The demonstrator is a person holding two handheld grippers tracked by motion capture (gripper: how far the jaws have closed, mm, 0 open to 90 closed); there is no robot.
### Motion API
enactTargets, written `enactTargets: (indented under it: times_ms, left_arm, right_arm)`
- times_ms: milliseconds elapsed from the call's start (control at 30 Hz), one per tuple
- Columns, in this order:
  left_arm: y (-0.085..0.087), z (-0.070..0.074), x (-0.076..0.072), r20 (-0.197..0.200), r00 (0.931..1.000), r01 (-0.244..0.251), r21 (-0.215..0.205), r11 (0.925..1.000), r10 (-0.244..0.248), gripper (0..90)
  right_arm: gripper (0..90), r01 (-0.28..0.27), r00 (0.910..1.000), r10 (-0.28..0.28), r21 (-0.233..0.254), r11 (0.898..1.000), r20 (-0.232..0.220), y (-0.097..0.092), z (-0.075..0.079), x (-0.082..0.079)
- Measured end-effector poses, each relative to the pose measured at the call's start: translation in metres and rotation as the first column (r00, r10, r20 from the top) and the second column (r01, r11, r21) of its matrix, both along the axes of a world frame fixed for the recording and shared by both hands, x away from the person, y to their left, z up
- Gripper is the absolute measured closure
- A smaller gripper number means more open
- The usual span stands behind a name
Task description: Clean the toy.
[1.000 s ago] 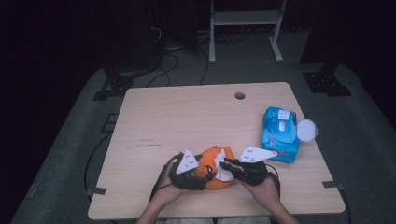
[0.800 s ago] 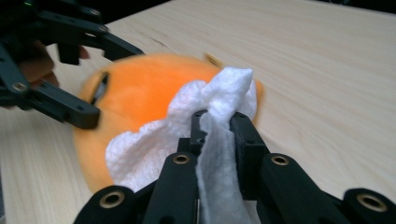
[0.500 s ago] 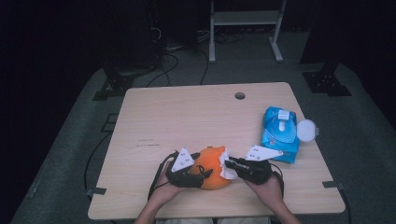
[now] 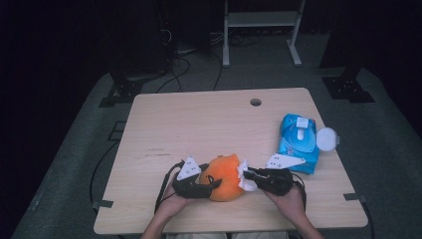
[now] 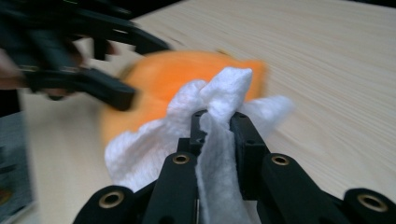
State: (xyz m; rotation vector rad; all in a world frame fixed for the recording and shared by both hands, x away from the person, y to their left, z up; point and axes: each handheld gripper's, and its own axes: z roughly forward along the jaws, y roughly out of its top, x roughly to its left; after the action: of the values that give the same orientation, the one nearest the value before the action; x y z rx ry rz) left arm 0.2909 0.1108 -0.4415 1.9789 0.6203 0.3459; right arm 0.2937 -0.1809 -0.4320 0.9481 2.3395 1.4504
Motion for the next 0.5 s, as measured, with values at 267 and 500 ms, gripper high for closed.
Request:
enactTargets:
  times_ms: [267,500]
  left_arm:
    - [-0.01,0.005,-0.008,0.026,0.998,0.056,0.043,0.9975,-0.057,25.6]
    - [-0.01,-0.002,-0.001,-0.041,0.9991,-0.009,0.05,0.9987,0.011,16.9]
  right_arm:
    - [79.8,-0.012,0.9999,0.011,0.025,1.0,0.011,0.006,0.002,-0.001]
    - [79.8,-0.003,1.0,0.003,0.031,1.0,-0.005,0.005,0.0,-0.001]
